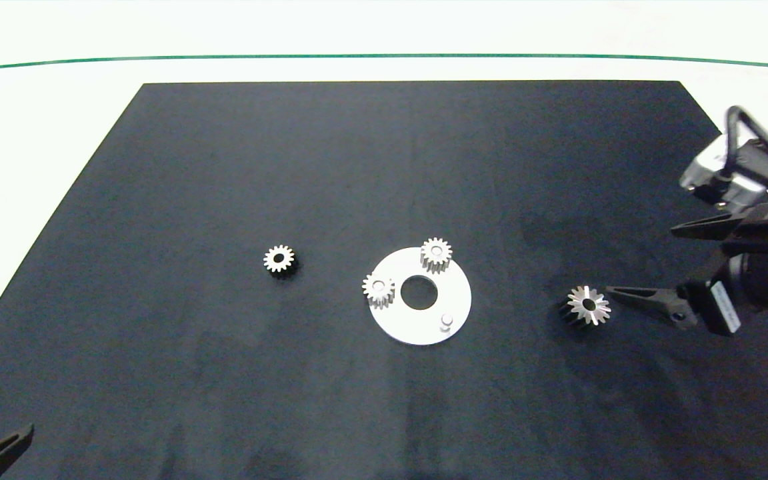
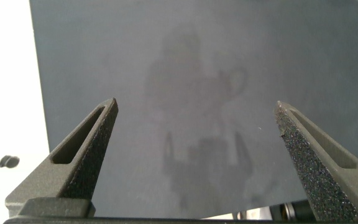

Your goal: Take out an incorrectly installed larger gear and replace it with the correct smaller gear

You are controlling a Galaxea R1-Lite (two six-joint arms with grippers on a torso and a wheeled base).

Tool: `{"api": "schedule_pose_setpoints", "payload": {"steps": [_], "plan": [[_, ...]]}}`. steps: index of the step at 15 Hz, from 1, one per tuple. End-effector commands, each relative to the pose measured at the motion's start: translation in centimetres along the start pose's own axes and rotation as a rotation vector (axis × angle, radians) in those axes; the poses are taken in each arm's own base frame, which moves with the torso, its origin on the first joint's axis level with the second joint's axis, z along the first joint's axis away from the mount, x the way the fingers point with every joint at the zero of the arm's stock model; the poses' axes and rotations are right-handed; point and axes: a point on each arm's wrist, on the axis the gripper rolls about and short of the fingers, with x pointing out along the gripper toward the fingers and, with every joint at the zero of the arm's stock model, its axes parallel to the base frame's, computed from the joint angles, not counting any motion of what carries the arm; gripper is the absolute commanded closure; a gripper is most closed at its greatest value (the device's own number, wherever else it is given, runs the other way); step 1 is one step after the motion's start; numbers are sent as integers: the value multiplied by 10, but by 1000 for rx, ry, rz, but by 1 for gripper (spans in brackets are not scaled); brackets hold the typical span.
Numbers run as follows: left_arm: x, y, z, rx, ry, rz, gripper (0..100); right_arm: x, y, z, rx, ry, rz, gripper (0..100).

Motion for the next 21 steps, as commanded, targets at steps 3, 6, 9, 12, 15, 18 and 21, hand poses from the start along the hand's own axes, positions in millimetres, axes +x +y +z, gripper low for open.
{"api": "schedule_pose_setpoints", "payload": {"steps": [3,6,9,12,15,18,21], "plan": [[53,-8,18,54,75,-169,0,-89,-12,0,54,-222,-125,0],[86,-23,28,90,88,-267,0,-106,-17,6,64,-258,-162,0],[117,-39,31,123,127,-323,0,-108,-18,8,75,-264,-159,0],[151,-49,33,134,130,-295,0,-107,-17,7,89,-262,-154,0],[176,-58,45,142,104,-240,0,-108,-17,6,104,-262,-152,0],[195,-64,53,145,118,-238,0,-108,-16,3,105,-259,-150,0],[211,-67,60,142,125,-225,0,-109,-14,0,106,-257,-148,0]]}}
